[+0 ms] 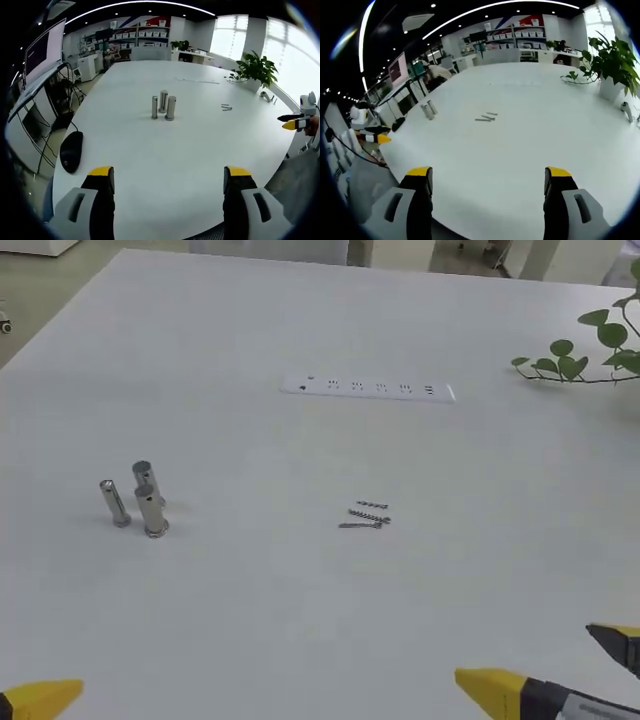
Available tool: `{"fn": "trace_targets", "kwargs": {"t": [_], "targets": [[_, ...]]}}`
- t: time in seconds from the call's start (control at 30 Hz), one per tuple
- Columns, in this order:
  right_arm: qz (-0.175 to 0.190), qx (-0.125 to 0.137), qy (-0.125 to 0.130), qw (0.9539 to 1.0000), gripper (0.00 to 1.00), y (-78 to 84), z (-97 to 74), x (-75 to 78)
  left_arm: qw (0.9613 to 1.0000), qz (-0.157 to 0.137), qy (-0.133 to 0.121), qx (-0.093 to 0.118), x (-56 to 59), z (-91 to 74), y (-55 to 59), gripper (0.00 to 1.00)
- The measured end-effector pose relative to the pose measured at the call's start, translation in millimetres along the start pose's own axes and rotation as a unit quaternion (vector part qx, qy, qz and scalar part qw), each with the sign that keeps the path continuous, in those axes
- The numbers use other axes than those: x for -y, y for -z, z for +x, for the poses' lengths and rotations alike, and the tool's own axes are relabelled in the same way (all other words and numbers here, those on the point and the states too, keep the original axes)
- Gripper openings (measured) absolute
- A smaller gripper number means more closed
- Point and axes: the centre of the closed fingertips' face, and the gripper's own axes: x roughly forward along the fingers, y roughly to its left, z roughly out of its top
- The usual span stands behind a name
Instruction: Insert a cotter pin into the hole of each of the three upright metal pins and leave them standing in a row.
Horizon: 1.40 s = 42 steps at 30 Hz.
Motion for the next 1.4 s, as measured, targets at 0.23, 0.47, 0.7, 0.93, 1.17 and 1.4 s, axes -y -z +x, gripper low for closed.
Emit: {"fn": "trace_targets", "kwargs": {"t": [0.23,0.47,0.7,0.93,1.17,1.4], "targets": [[0.001,0.004,0.001,1.0,0.93,-0.5,0.5,-2.6,0.9999,0.012,0.005,0.003,0.6,5.8,-7.4,0.88],[0.007,0.006,0.006,0.9999,0.93,-0.6,0.3,-3.2,0.9996,0.023,0.015,-0.001,4.7,14.9,-13.5,0.87],[0.008,0.005,0.004,0.9999,0.93,-0.3,1.8,-5.5,0.9991,0.032,0.028,-0.001,11.3,27.7,-20.2,0.86],[0.006,0.016,0.005,0.9998,0.93,-6.3,2.4,-8.2,0.9983,0.045,0.038,0.002,15.9,39.8,-32.6,0.85],[0.02,0.021,0.003,0.9996,0.93,-7.3,2.8,-10.0,0.9982,0.046,0.039,0.008,20.9,55.1,-42.8,0.85],[0.021,0.022,0.001,0.9995,0.93,-6.8,2.2,-12.0,0.9975,0.046,0.054,0.009,29.3,68.7,-47.1,0.84]]}}
